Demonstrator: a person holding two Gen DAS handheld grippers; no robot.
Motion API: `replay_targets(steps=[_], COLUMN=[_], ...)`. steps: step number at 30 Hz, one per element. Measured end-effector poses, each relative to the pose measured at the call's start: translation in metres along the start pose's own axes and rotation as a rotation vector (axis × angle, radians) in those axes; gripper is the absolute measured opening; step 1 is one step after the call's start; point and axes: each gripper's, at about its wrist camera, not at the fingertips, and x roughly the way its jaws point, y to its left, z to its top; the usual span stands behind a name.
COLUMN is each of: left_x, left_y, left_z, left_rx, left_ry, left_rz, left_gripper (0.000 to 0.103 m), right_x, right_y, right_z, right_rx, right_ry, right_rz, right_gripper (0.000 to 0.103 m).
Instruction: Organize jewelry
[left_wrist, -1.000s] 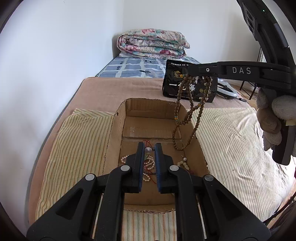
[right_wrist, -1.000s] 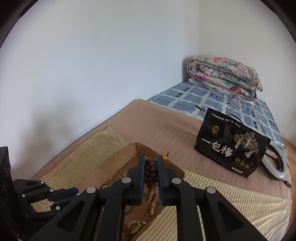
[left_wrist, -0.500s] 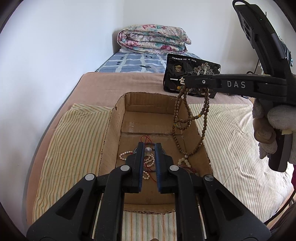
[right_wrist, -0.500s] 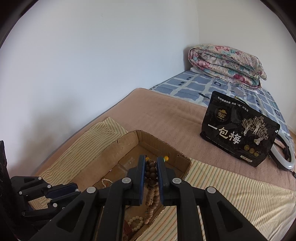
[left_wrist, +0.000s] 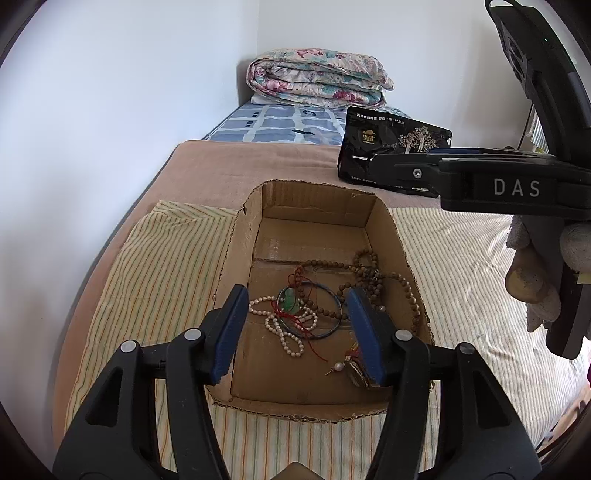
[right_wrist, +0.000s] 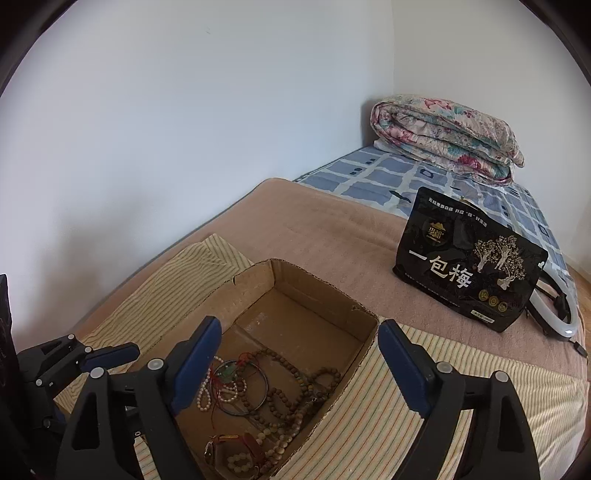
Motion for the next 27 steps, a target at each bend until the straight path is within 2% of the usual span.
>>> replay_targets(steps=[2,4,12,21,24,27], left_x=[-0.003,-0.006,-0.02,-0.051,-0.063,-0.077], left_y=[0.0,0.0,-0.004,-0.011,-0.016,-0.021], left_z=[-0.001,-0.001,-0.002,-0.002,-0.004,-0.007], left_rx=[-0.007,-0.008,-0.003,-0.006,-0.006,-0.005], left_ry=[-0.002,-0.004,-0.02,-0.058,-0.067,-0.081], left_rz=[0.001,0.003,0.009,0.025,0.043,0.05], left_gripper=[0.06,0.061,0.061,0.062,0.069,0.069], right_x=[-0.003,-0.007,-0.031,-0.082,-0.101,-0.118], right_y=[0.003,0.004,0.005,0.007,0.007,0.008], right_z=[0.0,-0.001,-0.002,-0.009,-0.012,-0.016], right_rx=[-0.005,-0.007,0.015,0.052,0.064,0.066], right_ry=[-0.001,-0.007,-0.043,-0.108,-0.132,-0.152], right_rz=[-0.016,-0.033,-0.079,-0.12,-0.13,-0.132], right_gripper=[0.094,0.102,0.103,0.103,0.103,0.103])
